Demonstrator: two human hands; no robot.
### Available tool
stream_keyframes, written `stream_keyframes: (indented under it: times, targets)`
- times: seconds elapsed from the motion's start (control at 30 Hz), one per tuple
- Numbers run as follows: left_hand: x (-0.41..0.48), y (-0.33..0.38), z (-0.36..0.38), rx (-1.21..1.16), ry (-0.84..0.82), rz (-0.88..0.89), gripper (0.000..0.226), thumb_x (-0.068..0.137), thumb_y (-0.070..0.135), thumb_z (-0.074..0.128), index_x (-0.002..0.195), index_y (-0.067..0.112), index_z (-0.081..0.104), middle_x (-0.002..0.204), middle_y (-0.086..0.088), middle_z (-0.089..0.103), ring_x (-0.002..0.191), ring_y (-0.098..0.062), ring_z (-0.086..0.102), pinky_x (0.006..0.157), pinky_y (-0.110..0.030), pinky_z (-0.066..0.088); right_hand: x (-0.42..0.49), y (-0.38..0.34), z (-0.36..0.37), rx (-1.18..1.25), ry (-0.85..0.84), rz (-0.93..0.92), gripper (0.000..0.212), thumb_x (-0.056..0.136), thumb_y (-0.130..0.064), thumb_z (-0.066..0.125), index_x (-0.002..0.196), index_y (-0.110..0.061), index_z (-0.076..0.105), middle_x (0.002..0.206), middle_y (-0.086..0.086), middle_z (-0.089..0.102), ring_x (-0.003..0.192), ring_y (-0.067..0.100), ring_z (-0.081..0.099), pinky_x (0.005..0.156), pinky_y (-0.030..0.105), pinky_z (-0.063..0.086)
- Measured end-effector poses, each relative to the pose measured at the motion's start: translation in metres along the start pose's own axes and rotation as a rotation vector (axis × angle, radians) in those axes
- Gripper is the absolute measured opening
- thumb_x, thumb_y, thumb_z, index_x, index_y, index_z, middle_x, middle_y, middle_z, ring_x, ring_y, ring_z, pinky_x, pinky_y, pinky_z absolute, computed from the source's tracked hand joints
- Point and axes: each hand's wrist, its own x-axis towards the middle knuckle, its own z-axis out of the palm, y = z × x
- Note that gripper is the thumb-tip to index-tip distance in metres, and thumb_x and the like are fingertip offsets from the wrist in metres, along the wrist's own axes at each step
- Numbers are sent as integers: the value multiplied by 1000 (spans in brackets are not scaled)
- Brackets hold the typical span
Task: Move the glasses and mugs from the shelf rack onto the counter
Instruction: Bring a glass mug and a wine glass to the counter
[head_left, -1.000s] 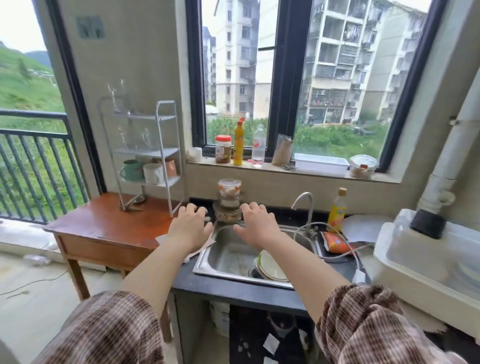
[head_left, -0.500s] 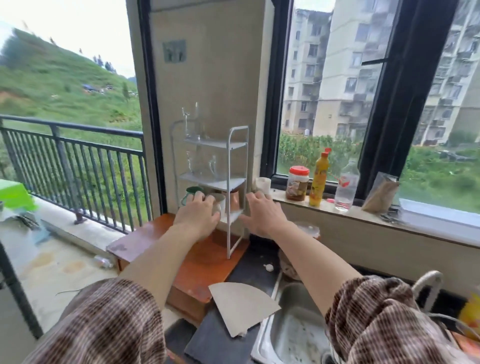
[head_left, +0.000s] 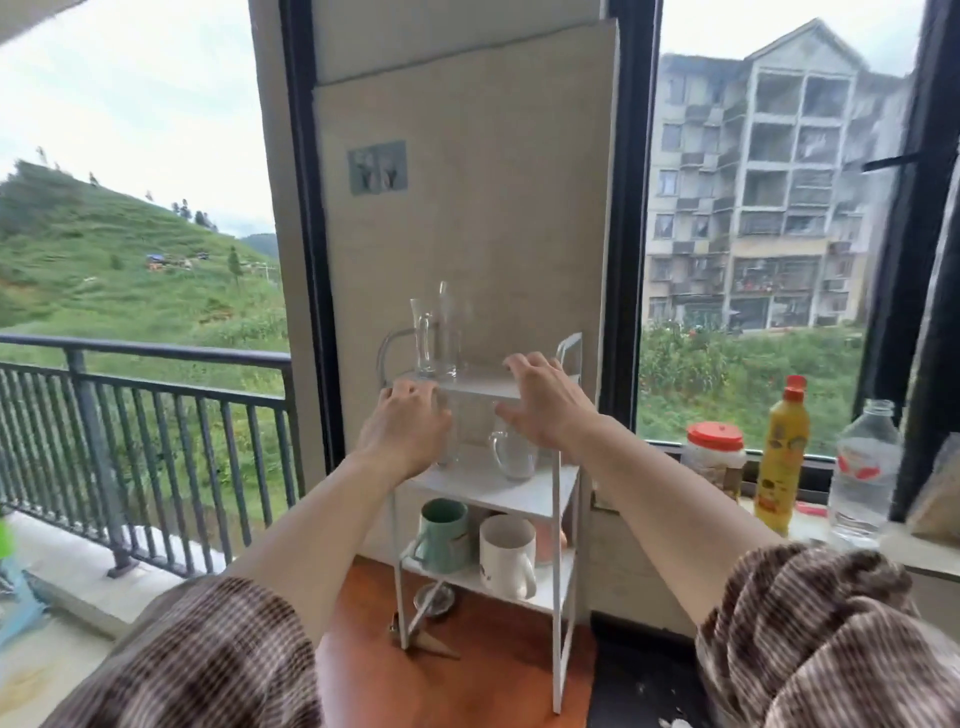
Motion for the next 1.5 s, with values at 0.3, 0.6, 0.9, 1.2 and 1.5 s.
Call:
stream_keyframes:
  times: [0.3,0.6,0.9,1.2,1.5]
  targets:
    - [132,-54,4,-431,117,11,53,89,42,56,131,11,49,126,-10,55,115,-27,53,96,-37,40,156,-5,26,169,89,224,55,93,-35,57,139,-8,43,140,15,48,130,32,42,104,35,34]
    - [191,-74,19,-907,-40,-12,18,79,34,72,82,16,73,72,-1,71,68,-14,62,78,-37,55,254,6,46,553,202,417,41,90,-45,59,68,-24,33,70,-3,34,68,17,37,60,29,31]
    - [207,-75,15,-1124,-238,35,8,83,12,70,90,13,73,82,-7,76,82,-29,66,93,-45,50,289,-2,57,845,42,449,45,77,-48,74,105,-13,70,105,11,69,98,25,65,91,37,49]
    - [209,-68,3,-1115,-213,-93,29,94,31,56,82,7,68,56,3,64,54,-13,62,65,-30,49,283,4,54,849,115,496,60,76,-46,76,118,-6,62,120,14,65,106,29,65,89,48,56]
    - [203,-67,-5,-1305,-224,-212,27,96,19,52,73,6,58,62,-4,50,55,-17,53,62,-28,40,234,8,27,686,267,529,61,70,-53,78,107,-9,61,107,4,63,96,21,64,66,36,60]
